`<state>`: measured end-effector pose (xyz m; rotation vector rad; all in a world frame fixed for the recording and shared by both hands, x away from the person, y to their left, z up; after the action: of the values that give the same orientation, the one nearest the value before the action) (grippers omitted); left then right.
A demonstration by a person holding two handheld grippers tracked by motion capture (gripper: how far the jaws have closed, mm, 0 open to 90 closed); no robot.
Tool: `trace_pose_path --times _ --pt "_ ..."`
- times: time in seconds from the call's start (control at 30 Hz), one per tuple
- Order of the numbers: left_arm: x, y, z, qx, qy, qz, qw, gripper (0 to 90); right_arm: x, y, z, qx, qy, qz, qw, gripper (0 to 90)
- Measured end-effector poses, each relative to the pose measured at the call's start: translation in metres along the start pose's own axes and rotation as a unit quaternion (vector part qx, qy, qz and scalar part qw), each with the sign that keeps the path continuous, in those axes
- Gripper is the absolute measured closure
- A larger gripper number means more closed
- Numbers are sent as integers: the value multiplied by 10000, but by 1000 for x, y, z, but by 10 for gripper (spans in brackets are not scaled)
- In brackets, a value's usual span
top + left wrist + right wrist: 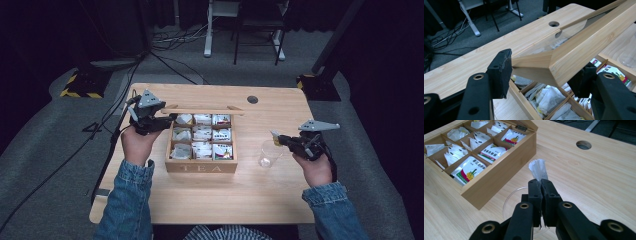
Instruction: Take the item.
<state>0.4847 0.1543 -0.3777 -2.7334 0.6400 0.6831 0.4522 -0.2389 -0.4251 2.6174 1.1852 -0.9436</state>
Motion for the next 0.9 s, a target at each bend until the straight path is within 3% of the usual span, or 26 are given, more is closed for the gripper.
trace_pose_path --times 0.57,0.6,0.73,0.9 --pt "-1 1 2 61 -43 -27 10000 425 19 -3 17 231 -116 -265 9993 862" --pt "-1 1 2 50 -44 -25 10000 425 19 -2 17 238 -118 -269 9993 849" --pt "-1 1 2 58 -36 -30 10000 425 19 -2 19 290 -99 -259 9992 603" --pt "0 0 0 19 -18 -16 10000 425 14 1 18 284 -11 -127 9995 521"
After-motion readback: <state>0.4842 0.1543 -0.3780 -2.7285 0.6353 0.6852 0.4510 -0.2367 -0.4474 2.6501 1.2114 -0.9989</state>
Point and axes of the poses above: each handheld gripper's, and its own axes: x roughly forward along the jaws, z roughly out of its underside, y roughly to its right, the point moved 8 cm from there along x, roughly forward along the jaws, and after that the axes turned 10 degrees about -z, right-handed, at the moved point
